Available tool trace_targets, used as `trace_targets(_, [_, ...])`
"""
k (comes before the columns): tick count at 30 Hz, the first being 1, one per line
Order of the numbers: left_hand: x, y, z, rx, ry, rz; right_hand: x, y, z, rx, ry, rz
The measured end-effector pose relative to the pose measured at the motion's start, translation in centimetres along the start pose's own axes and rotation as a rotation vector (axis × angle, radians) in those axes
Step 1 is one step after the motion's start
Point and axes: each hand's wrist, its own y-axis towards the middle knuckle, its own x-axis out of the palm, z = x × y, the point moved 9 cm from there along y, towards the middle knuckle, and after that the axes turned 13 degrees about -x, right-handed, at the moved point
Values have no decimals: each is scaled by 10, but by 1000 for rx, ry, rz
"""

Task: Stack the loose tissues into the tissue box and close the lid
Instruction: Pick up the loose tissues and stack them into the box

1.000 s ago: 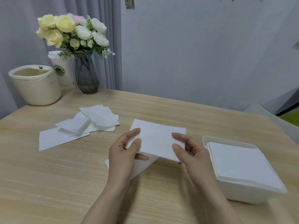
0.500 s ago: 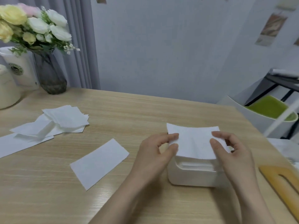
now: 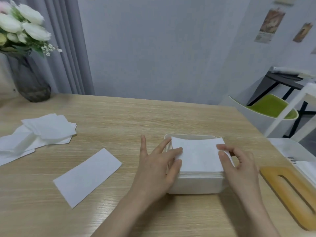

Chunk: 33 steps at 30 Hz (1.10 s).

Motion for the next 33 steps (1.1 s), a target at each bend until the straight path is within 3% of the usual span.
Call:
trace_targets(9, [-2, -6, 6, 43, 66, 54, 5, 1, 5, -41, -82, -72])
trace_targets(14, [-3, -3, 8, 94, 92, 123, -2, 3, 5, -78, -294, -63])
trace_targets(20, [15, 2, 3, 127, 91, -81, 14, -8, -25, -392, -233, -138])
trace_targets(28, [23, 10, 7, 173, 256, -192, 27, -26, -15, -413, -267, -223])
trace_targets(33, [24, 11, 8, 175, 267, -167, 28, -22, -17, -410, -342, -240])
